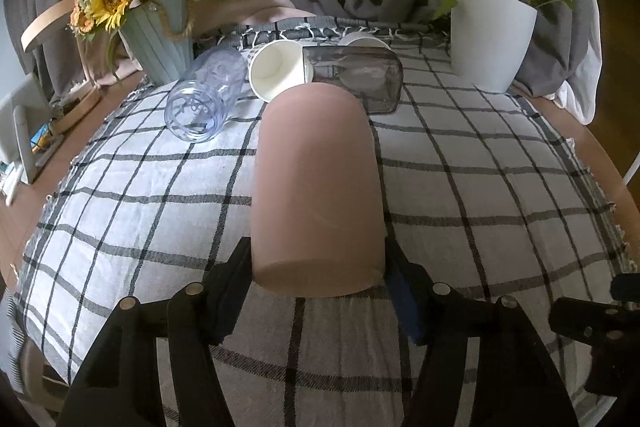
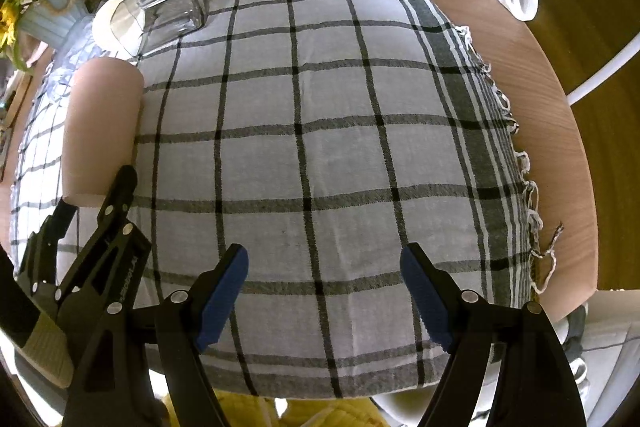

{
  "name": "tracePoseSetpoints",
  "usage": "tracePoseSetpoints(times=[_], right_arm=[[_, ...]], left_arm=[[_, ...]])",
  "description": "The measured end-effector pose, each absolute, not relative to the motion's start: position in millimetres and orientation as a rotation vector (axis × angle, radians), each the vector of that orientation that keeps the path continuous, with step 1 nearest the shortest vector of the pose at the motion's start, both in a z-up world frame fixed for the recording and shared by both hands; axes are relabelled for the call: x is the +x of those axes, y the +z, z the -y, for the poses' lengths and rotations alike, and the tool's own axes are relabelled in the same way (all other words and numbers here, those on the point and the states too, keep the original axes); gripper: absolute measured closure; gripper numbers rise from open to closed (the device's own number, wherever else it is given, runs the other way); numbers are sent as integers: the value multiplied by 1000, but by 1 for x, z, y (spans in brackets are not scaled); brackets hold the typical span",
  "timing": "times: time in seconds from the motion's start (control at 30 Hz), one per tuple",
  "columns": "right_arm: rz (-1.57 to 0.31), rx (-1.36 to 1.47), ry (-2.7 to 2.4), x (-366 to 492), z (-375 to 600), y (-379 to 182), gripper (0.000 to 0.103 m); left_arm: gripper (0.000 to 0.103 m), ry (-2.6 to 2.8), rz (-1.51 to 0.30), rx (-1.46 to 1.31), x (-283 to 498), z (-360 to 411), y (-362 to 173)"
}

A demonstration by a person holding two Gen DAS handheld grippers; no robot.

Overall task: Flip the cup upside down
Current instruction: 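Lower the pink cup toward the table with the right gripper, then set the pink cup upside down on the cloth with the right gripper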

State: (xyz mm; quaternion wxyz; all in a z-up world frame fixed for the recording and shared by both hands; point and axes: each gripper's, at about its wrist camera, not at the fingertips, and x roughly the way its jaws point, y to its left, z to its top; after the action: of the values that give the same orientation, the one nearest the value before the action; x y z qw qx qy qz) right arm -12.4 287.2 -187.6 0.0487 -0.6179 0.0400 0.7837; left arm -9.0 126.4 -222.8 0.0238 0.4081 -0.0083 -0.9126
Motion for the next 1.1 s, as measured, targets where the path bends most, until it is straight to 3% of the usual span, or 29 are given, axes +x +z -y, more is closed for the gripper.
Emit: tracePoseSetpoints(times=[0.27, 1.1], right_arm=[[-169, -1876, 2426, -15, -284, -182, 25], [-341, -1718, 2555, -42, -270, -141, 25]], left_arm=[[41, -2834, -83, 1310, -8, -110, -199], [42, -2879, -143, 1343, -61, -88, -165]])
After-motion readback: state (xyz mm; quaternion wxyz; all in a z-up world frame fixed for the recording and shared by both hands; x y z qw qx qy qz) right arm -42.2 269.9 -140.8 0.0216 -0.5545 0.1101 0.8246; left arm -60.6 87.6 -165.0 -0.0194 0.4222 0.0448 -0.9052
